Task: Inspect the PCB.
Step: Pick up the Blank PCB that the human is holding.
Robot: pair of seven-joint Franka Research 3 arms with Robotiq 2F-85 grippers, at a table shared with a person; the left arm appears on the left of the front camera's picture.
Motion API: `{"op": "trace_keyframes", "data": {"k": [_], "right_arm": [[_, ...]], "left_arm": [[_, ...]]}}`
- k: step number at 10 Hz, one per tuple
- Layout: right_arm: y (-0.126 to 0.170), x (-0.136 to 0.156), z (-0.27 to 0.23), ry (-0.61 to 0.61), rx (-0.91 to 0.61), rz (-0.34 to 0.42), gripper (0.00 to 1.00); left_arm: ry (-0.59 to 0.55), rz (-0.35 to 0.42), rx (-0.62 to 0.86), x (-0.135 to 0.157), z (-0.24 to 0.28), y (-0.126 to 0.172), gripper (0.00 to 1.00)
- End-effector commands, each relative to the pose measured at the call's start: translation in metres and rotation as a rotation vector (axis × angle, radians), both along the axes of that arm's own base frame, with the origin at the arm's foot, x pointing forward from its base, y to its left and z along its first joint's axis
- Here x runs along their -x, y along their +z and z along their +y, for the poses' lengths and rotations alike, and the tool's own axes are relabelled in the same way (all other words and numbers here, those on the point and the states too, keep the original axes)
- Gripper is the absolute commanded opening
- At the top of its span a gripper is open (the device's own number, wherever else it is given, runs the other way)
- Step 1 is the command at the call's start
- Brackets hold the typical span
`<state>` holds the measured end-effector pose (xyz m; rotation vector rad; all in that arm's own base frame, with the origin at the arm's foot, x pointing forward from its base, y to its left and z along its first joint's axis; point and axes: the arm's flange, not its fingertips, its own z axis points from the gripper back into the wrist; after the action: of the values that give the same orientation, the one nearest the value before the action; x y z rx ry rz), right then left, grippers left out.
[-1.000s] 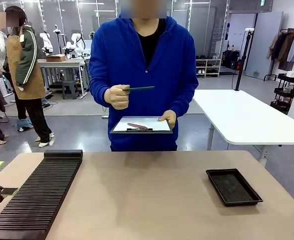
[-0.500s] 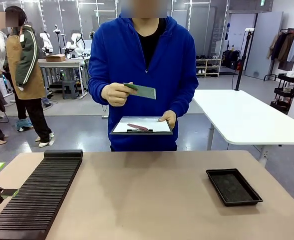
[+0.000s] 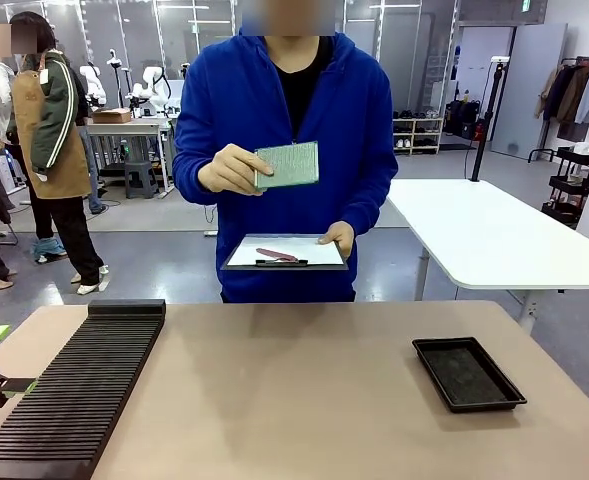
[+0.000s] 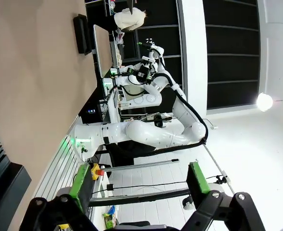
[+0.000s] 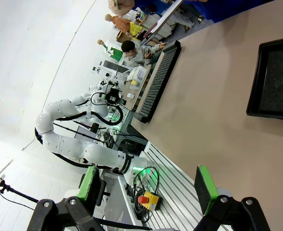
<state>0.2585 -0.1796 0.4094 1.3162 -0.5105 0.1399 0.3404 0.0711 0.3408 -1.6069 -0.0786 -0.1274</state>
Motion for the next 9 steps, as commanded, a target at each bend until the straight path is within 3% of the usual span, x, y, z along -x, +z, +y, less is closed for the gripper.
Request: {"op": "trace_keyframes", "data": {"k": [1,9], "right_arm": [[0.0014,0.0002,-0.0005,0.001,-0.008,-0.018,1.0],[0.0014,0.0002,-0.0005,0.001,-0.008,-0.018,1.0]], "left_arm": [[-0.007,0.0,0.002,0.0007,0.0005,0.0006,1.0],[-0.007,0.0,0.002,0.0007,0.0005,0.0006,1.0]]}}
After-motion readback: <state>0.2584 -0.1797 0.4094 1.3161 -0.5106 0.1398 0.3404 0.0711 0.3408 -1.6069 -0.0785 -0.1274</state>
